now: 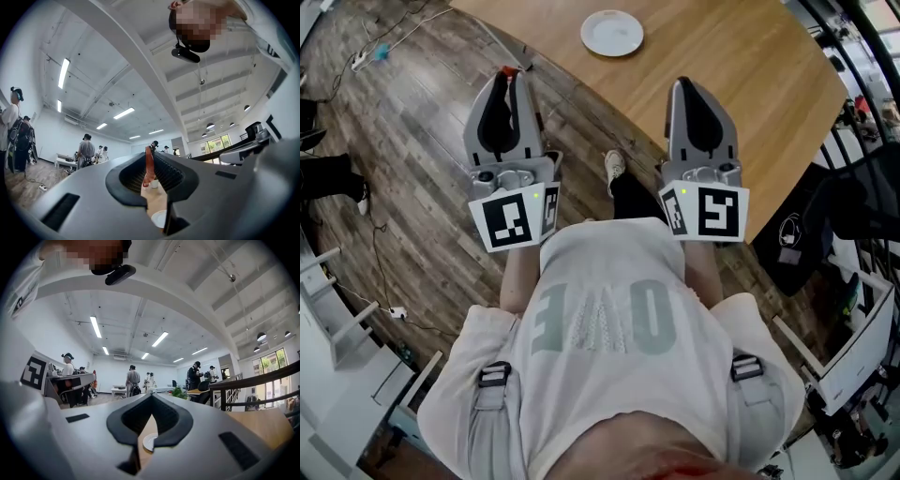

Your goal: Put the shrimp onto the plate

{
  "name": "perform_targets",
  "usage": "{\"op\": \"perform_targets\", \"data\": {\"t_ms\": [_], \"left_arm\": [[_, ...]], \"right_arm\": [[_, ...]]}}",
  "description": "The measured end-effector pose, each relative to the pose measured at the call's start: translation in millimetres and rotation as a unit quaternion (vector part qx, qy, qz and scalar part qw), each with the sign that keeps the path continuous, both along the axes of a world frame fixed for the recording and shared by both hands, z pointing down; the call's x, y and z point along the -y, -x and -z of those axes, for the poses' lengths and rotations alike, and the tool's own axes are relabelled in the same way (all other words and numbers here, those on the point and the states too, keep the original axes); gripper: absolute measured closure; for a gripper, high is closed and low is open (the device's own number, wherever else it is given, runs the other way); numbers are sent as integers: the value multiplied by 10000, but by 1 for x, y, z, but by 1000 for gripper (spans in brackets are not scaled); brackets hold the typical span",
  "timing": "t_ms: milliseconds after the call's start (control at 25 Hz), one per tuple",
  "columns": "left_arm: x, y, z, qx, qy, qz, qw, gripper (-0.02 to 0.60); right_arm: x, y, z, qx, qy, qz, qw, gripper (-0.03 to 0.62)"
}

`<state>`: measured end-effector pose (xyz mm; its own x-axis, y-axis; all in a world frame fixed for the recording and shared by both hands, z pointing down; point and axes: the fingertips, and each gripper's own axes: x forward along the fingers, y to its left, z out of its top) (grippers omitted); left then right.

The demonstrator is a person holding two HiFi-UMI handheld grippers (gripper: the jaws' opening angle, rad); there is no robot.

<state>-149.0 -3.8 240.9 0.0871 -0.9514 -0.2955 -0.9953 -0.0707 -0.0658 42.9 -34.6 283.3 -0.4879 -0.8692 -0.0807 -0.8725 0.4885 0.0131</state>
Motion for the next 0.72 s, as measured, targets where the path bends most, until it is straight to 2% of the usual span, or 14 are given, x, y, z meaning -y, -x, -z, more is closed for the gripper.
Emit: {"op": "perform_targets", "data": {"t_ms": [360, 520, 720], "left_arm": [[62, -6, 20, -34, 54, 230, 9997, 525], [86, -20, 22, -82, 108, 142, 9998, 525], [108, -44, 23, -8, 176, -69, 9998, 525]], "right_arm": [[69, -15, 6, -55, 174, 68, 9998, 576], [90, -23, 2, -33, 334, 102, 9994, 574], [101, -31, 6, 56, 258, 95, 9996, 575]]}}
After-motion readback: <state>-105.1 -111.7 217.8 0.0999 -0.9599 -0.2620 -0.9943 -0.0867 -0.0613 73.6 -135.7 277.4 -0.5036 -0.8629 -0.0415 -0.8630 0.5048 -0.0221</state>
